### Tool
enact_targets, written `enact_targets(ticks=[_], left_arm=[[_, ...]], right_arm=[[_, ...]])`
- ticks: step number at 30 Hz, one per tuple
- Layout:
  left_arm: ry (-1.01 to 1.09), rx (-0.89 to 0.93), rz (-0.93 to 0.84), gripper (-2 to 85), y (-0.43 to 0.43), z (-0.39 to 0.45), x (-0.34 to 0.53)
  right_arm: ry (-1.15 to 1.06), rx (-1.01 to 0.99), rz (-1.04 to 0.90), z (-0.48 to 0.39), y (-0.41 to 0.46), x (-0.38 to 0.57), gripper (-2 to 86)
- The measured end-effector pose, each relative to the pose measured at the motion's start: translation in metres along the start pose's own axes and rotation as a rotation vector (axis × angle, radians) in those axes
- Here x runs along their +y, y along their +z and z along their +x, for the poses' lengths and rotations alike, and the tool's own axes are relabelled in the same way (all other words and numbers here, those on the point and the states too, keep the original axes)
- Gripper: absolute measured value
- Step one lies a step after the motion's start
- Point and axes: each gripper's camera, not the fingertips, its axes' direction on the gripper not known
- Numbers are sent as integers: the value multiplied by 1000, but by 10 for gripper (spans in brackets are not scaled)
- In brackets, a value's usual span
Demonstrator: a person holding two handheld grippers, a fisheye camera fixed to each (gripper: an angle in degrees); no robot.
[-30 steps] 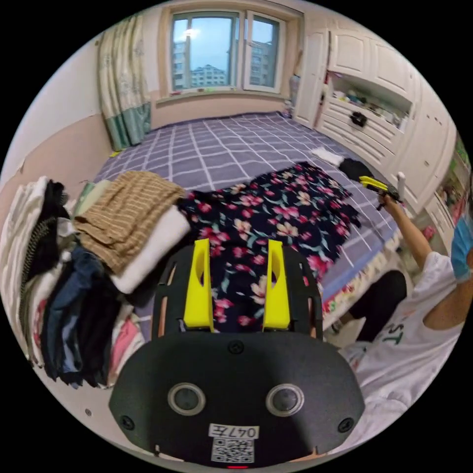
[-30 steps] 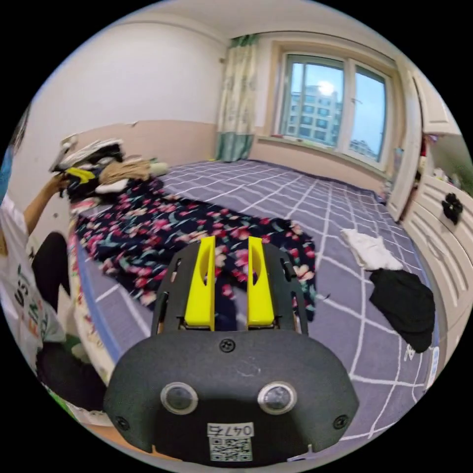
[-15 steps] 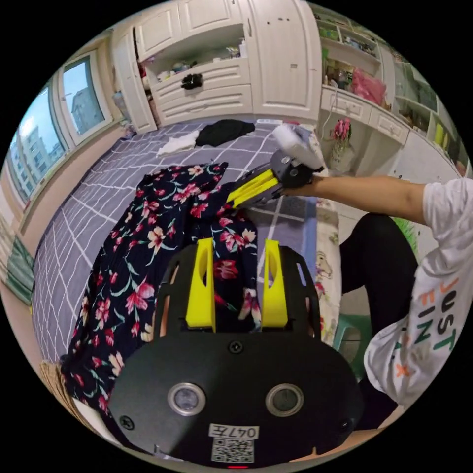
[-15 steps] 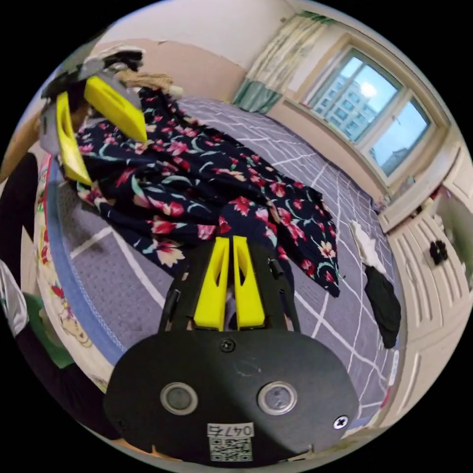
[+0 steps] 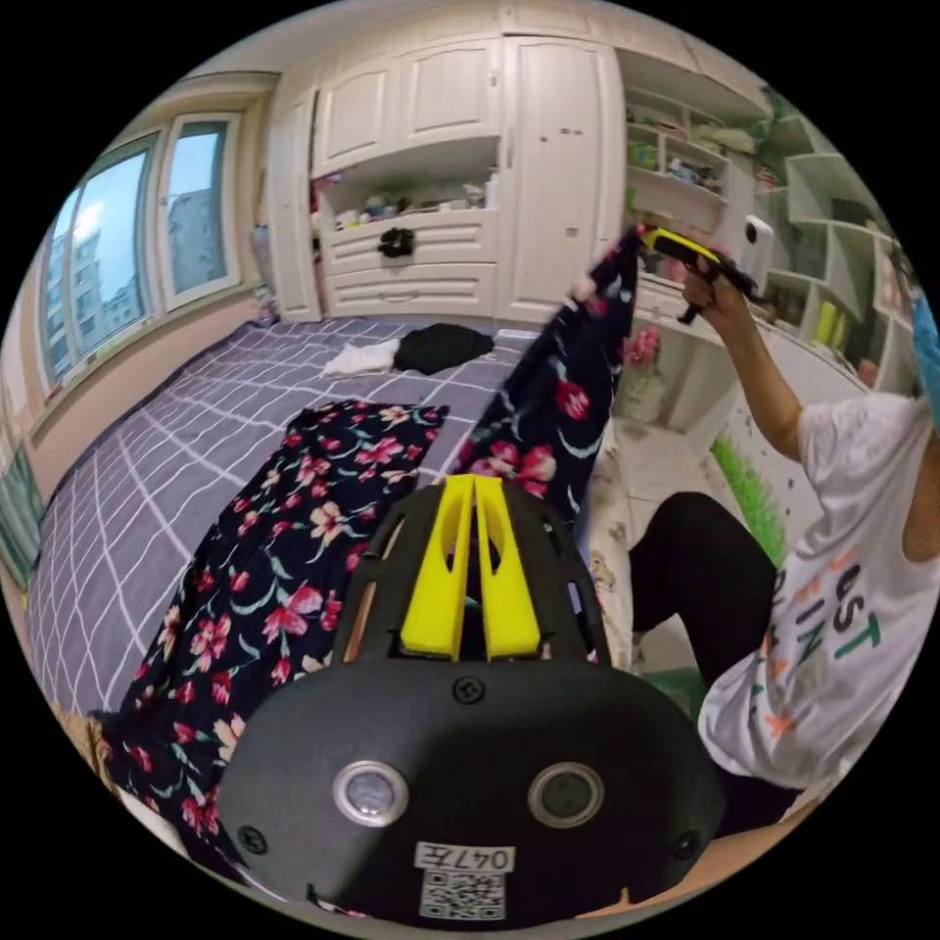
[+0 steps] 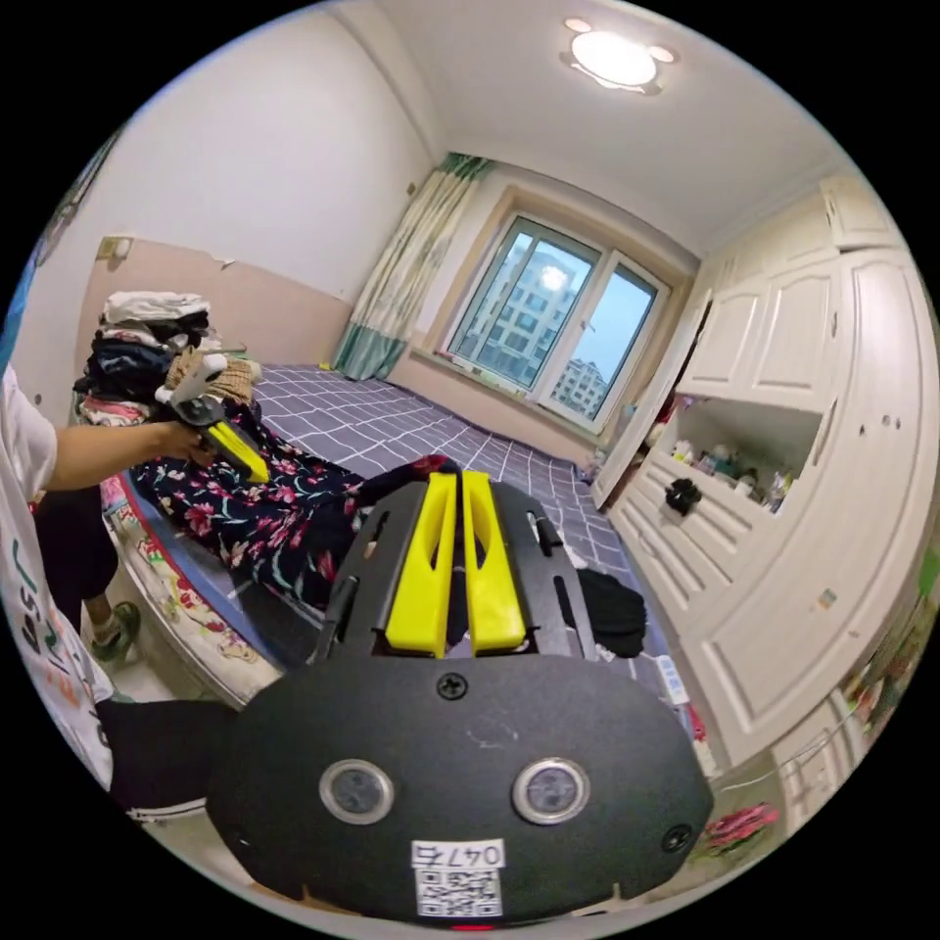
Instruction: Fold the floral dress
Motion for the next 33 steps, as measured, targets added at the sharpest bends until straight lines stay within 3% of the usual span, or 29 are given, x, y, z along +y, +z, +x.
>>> enact_targets(ticks=[4,6,12,20,24,28,33], left_arm=[[183,56,14,132,11,35,1],[162,93,-3,159,25,31,-4],[31,104,-135,134,80,10,-5],[-123,-44,-296,114,148,-28,10],[-148,-194,-350,36,171,-37,12],[-116,-295,-428,15,188,-40,15],[-131,-315,-383,54,171,-51,10]], right_arm=[[-104,40,-58,2,-46,-39,-2],[-139,65,-190,6,-38,-38,-2],[-78,73,-513,53,59,56,-2],[-13,21,-687,114,233,166,-2],[40,0,-727,126,303,199,-1],[121,-49,-809,122,343,242,8],[201,-13,-712,134,316,251,79]])
